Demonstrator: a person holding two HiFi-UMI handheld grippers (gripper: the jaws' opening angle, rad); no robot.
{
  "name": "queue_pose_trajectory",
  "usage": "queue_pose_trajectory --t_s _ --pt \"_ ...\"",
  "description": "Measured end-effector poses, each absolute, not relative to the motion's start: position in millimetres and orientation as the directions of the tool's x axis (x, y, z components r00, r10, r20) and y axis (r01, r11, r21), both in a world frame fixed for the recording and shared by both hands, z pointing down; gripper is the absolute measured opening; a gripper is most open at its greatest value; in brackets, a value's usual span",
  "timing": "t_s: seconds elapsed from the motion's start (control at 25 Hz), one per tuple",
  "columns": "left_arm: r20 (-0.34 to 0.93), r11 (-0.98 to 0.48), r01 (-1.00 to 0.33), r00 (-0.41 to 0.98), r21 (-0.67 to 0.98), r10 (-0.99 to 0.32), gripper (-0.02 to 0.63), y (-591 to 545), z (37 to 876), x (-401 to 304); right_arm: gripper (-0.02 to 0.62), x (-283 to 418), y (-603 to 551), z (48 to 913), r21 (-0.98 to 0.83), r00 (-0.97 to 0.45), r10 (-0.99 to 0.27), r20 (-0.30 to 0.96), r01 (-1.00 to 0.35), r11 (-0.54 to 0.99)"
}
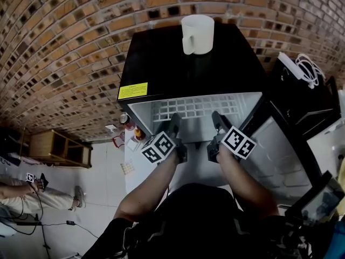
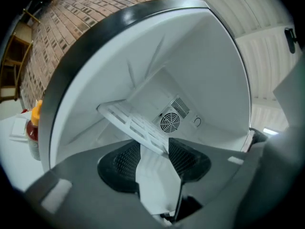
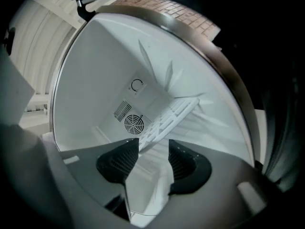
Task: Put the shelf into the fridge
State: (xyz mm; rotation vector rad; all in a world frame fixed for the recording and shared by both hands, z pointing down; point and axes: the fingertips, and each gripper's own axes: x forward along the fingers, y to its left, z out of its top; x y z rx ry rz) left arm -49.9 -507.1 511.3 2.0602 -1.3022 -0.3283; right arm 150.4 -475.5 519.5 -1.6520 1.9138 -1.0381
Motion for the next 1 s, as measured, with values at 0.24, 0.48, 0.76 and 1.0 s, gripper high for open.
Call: queue_pose_trajectory --t_s 0.24,0.48,0.76,1.0 --pt "0.166 -0.383 -0.751 0.54 0.537 -0.825 0.078 -458 513 -46 0.156 143 -437 514 -0.726 -0.214 -0.966 0.145 -0.686 0.042" --pt "0.066 -0.523 -0.718 0.615 0.459 -0.786 0.012 -410 492 -57 0.081 118 -391 481 -0.608 -0.261 -0.963 0.071 -0.776 0.166" --pt "-0.009 -0.714 -0.675 0.726 0.187 -0.688 0.012 -351 460 -70 0.064 105 -346 464 -0.493 -0.258 -0.964 0.07 -0.849 0.192" --pt "0.0 -0.706 -0.687 0.717 0.172 -0.697 0.012 -321 452 -95 0.014 81 -327 461 -0.429 -0.289 -0.954 0.086 -0.874 0.226"
